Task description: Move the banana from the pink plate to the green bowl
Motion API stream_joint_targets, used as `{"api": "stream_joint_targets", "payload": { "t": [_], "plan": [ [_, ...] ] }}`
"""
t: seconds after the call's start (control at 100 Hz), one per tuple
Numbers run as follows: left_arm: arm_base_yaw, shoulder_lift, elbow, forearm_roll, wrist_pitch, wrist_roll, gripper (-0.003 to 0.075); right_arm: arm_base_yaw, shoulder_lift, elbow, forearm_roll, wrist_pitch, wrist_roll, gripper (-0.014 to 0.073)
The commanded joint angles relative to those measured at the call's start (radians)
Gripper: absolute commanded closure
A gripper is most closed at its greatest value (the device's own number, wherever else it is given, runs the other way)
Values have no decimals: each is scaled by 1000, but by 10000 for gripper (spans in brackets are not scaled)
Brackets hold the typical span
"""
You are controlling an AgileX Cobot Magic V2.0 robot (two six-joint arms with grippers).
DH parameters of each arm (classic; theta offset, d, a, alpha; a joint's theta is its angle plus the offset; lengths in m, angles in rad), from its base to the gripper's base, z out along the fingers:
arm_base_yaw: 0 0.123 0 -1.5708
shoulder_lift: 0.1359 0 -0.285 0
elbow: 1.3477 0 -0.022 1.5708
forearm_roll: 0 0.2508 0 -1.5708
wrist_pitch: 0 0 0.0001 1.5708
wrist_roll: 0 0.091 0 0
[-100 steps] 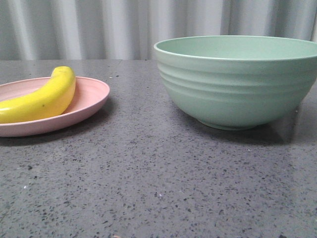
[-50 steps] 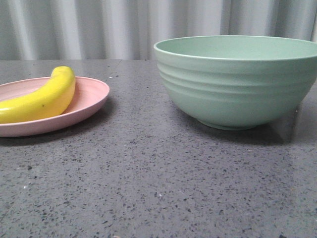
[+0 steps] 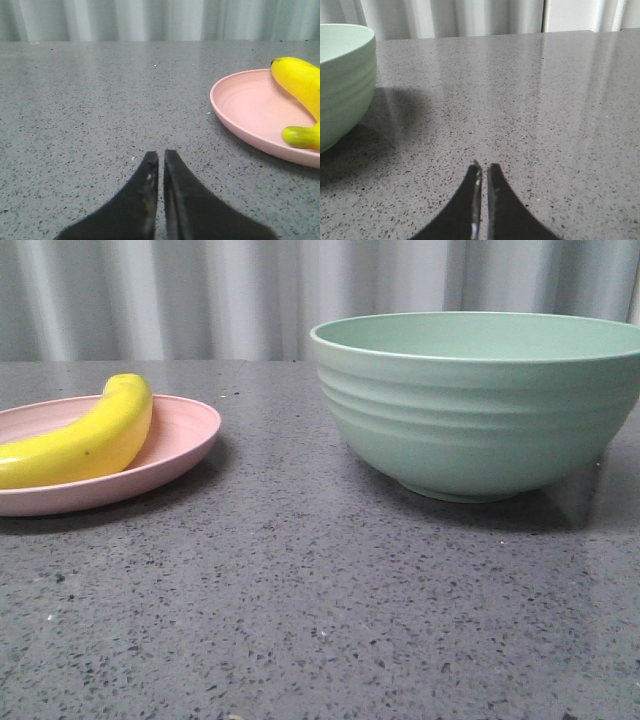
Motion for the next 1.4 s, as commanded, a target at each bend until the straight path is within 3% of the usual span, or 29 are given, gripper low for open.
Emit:
{"api": "stream_joint_targets", "payload": {
  "t": [0.0,0.52,0.69,0.89,1.01,1.23,1.39],
  "plan": [
    [-8,-29,11,-13,-84,0,741,-6,-21,19,-9,-86,-10,657],
    [-8,-29,11,-13,-84,0,741,-6,-21,19,-9,-98,-10,657],
    [-8,-29,6,-29,-149,0,741,-6,-21,19,-9,-153,-10,657],
    [-8,-8,-100,-29,-141,0,741,-6,-8,-45,-9,-142,-10,657],
    [-8,53,-190,-29,-137,0,741,-3,25,-112,-7,-131,-10,657],
    [-8,233,-321,-29,-144,0,741,-3,165,-274,-3,21,-10,657],
    [-8,383,-381,-29,-152,0,741,-3,284,-377,11,31,-10,657]
  ]
}}
